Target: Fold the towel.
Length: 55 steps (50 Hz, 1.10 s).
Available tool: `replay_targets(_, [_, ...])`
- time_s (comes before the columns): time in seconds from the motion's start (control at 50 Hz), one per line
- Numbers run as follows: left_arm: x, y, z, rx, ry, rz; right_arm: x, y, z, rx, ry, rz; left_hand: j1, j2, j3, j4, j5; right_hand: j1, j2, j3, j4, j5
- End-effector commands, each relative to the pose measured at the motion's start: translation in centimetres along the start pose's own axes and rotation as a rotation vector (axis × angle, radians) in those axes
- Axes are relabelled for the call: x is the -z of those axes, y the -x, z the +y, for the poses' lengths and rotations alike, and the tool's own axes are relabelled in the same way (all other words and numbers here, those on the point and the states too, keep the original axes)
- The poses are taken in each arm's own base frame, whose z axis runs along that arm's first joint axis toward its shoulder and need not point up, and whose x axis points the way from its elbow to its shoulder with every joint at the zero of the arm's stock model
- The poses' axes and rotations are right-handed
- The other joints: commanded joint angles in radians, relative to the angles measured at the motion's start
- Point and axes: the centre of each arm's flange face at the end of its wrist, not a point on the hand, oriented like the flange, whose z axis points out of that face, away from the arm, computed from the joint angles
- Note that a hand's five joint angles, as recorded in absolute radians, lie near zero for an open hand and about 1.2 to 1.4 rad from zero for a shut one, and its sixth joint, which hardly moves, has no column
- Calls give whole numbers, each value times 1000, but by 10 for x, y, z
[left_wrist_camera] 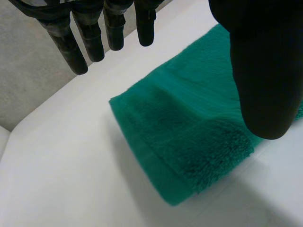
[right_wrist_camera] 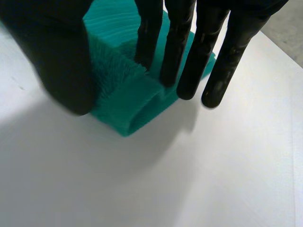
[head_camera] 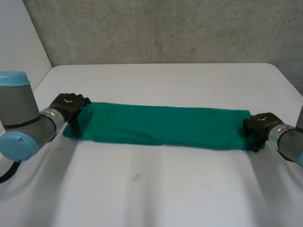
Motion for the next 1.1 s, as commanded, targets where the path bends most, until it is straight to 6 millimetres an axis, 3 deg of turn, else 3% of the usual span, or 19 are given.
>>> replay_targets(0.02, [9, 8, -6, 6, -11, -20, -12, -33, 7, -14, -53, 154, -19, -22, -35, -24, -43, 824, 738, 742, 741, 745])
replay_targets(0.18, [23, 13, -17, 8, -37, -36, 11, -96, -21, 36, -133, 387, -22, -25, -38, -27, -46, 824, 738, 742, 741, 745])
replay_targets(0.36, [38, 12, -19, 11, -33, -34, 13, -120, -40, 278, -102, 454, -23, -26, -38, -28, -47, 824, 738, 742, 741, 745])
replay_targets(0.44, [47, 7, -15, 11, -16, -24, 17, -85, -79, 341, -232, 398, -23, -26, -38, -28, -47, 824, 738, 742, 741, 745])
replay_targets(0.48, [47, 7, -14, 12, -14, -23, 26, -40, -119, 367, -395, 307, -23, -26, -38, -28, -47, 824, 738, 742, 741, 745])
replay_targets(0.5, [50, 7, -15, 11, -16, -24, 26, -40, -119, 367, -396, 307, -23, -26, -38, -28, -47, 824, 738, 742, 741, 745])
replay_targets(0.54, [51, 7, -15, 11, -16, -24, 36, 8, -145, 401, -543, 175, -23, -26, -38, -28, -47, 824, 738, 742, 741, 745])
replay_targets(0.58, [53, 6, -16, 12, -18, -23, 37, 22, -149, 414, -576, 139, -23, -26, -38, -28, -47, 824, 738, 742, 741, 745])
replay_targets(0.62, [54, 6, -15, 12, -18, -23, 42, 87, -162, 473, -716, -27, -23, -26, -38, -28, -47, 824, 738, 742, 741, 745])
replay_targets(0.64, [54, 5, -16, 13, -20, -22, 42, 88, -162, 473, -717, -28, -23, -26, -38, -28, -47, 824, 738, 742, 741, 745])
replay_targets(0.68, [54, 4, -16, 13, -19, -19, 51, 153, -166, 521, -836, -177, -23, -26, -38, -28, -47, 824, 738, 742, 741, 745])
replay_targets(0.78, [55, 0, -17, 12, -24, -11, 45, 228, -145, 562, -881, -335, -23, -26, -38, -28, -47, 824, 738, 742, 741, 745])
replay_targets(0.88, [56, -4, -19, 8, -33, -2, 36, 264, -116, 581, -841, -425, -23, -26, -38, -28, -47, 790, 704, 709, 708, 712])
replay_targets(0.92, [56, -9, -20, 3, -39, 9, 35, 266, -113, 582, -830, -425, -23, -26, -38, -28, -47, 387, 301, 305, 304, 308])
replay_targets(0.94, [57, -13, -21, -2, -45, 19, 33, 263, -112, 571, -814, -412, -23, -26, -38, -28, -47, 88, 2, 7, 6, 10])
replay_targets(1.0, [55, -19, -26, -12, -74, 25, 32, 257, -114, 552, -800, -398, -23, -26, -38, -28, -47, -318, -404, -400, -401, -397])
replay_targets(1.06, [54, -27, -37, -19, -140, 28, 34, 248, -118, 516, -781, -379, -23, -26, -38, -28, -47, -398, -484, -479, -480, -476])
replay_targets(1.08, [54, -29, -41, -18, -162, 26, 46, 211, -140, 380, -746, -303, -22, -25, -38, -27, -46, -398, -484, -479, -480, -476])
replay_targets(1.1, [54, -31, -45, -17, -183, 27, 47, 201, -141, 339, -723, -290, -22, -25, -38, -27, -46, -398, -484, -479, -480, -476])
